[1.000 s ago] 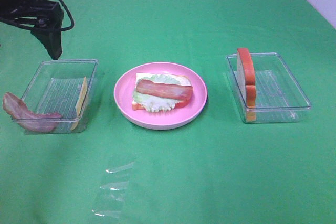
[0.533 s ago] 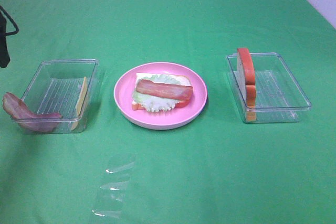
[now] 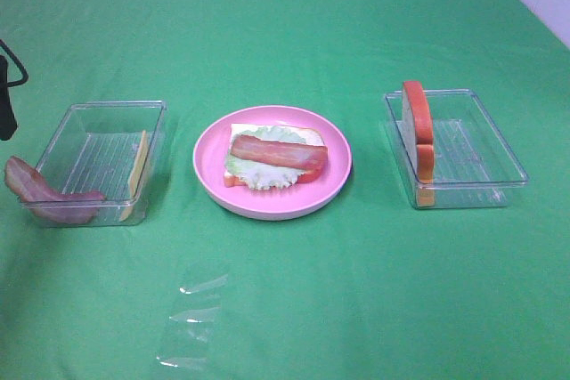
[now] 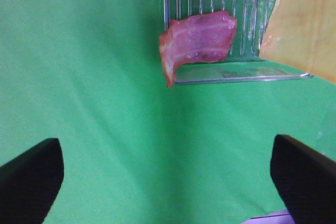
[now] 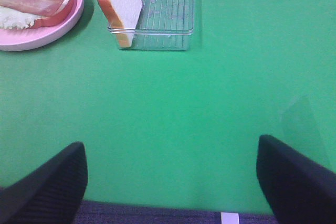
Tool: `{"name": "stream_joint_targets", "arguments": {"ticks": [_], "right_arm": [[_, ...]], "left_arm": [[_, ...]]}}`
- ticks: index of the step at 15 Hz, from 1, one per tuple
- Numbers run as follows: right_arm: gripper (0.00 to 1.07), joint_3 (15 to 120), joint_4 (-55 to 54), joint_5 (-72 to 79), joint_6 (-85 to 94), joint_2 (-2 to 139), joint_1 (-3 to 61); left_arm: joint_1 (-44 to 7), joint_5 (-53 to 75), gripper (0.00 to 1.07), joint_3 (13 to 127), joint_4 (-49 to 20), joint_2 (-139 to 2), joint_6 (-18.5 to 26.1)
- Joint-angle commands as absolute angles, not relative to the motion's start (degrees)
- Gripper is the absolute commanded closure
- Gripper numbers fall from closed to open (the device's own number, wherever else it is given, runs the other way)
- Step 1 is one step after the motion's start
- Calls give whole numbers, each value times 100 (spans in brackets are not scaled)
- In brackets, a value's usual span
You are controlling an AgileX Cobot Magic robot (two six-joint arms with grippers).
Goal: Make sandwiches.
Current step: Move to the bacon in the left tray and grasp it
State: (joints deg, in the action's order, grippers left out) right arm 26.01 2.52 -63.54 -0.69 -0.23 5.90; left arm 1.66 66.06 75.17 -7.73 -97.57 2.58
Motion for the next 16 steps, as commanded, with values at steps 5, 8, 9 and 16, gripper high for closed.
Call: {"name": "stream_joint_targets", "arguments": {"ticks": [5,8,9,16], "right_arm": [[23,2624,246,-6325,-57,-183,579],[23,2624,246,-6325,-57,-183,579],[23,2624,246,-6325,-57,-183,579],[23,2624,246,-6325,-57,-183,579]], "left_arm": [[178,5982,8,7466,-716,-9861,309],[178,5810,9,7466,-859,-10313,309],[178,5707,9,7466,-934,-10445,315],[172,5369,9,7466,-1444,-11081,539]]}}
